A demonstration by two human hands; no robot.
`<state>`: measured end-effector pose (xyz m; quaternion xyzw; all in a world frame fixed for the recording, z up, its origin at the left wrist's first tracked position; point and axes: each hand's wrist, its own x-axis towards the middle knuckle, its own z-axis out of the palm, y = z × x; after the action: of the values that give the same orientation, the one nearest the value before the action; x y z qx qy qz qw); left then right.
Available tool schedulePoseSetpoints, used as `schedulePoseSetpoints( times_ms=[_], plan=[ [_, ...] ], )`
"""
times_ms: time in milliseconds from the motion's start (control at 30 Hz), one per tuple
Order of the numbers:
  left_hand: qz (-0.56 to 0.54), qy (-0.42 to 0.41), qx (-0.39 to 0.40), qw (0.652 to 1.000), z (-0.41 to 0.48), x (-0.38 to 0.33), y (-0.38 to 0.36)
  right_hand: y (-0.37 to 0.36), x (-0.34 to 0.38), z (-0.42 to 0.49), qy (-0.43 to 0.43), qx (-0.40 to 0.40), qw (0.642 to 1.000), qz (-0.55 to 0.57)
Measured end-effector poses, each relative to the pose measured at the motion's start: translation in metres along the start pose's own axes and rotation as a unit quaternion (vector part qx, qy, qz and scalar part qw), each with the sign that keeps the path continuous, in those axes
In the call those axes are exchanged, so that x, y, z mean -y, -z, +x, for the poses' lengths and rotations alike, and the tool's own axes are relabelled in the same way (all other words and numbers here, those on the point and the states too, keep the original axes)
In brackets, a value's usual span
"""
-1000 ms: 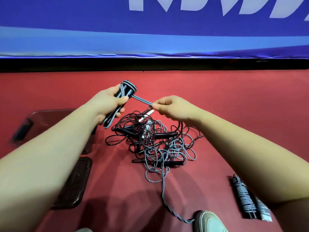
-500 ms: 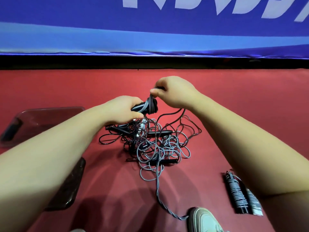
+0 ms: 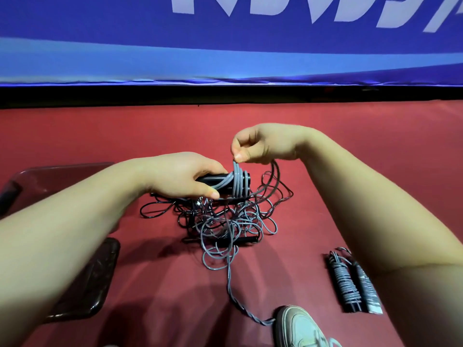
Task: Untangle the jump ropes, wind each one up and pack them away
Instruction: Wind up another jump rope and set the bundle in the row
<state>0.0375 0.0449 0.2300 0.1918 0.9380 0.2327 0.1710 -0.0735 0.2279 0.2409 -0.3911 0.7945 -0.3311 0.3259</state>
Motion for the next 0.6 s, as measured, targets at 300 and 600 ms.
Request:
schedulePoseSetpoints(
  times_ms=[300,600],
  plan=[
    [-0.052,0.011,-0.134,0.990,0.003,-0.007,0.006,-0.039,-0.037,0.023,0.005,-0.014,0.935,0.354],
    [-0.410,0.044,-0.231,0.881,0.002,0.011,0.017,-0.065,-0.034,0.054,0.077,-0.181,0.890,0.411]
  ],
)
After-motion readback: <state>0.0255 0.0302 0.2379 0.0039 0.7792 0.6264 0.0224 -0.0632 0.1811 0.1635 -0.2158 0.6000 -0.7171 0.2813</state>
